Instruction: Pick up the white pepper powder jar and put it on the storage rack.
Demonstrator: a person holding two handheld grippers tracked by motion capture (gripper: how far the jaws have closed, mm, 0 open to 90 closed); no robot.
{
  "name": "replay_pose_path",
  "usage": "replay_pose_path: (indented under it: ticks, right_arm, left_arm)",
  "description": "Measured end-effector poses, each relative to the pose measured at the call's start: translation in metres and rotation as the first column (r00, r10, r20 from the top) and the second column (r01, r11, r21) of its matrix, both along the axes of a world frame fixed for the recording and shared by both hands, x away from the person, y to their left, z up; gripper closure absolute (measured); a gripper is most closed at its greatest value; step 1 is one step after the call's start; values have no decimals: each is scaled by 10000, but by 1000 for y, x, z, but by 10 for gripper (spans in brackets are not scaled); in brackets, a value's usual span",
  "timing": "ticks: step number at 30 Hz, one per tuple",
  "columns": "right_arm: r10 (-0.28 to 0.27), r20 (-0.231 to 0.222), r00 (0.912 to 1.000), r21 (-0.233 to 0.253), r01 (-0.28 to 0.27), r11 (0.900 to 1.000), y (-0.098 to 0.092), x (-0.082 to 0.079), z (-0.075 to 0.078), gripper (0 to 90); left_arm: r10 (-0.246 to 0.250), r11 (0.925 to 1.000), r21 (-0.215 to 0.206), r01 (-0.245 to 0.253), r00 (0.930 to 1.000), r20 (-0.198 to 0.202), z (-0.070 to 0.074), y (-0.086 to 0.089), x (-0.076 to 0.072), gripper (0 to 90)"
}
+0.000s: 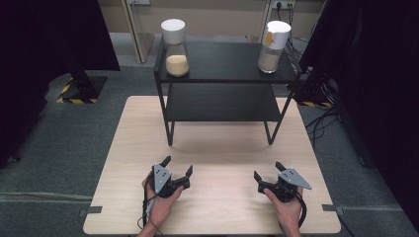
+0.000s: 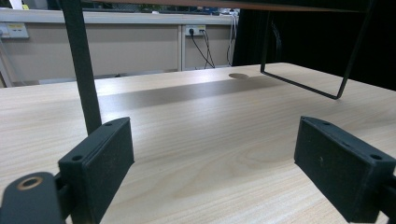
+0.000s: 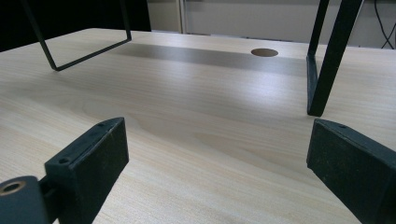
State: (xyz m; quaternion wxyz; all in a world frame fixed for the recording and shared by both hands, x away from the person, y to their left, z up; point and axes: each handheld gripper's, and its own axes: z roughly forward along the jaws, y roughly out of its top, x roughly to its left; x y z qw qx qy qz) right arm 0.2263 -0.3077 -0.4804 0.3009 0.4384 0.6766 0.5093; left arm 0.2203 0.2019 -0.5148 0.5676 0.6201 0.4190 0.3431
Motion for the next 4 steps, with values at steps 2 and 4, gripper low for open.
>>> replay_pose_path:
  ticks: [2, 4]
  right_arm:
    - [4, 1, 10000, 13, -4, 10000, 0, 0, 0, 56]
    - [10, -4, 10000, 16, -10, 10000, 0, 0, 0, 55]
  left_arm:
    - [3, 10000, -3, -3, 10000, 5, 0, 0, 0, 113]
    - [-2, 10000, -15, 2, 10000, -6, 0, 0, 0, 113]
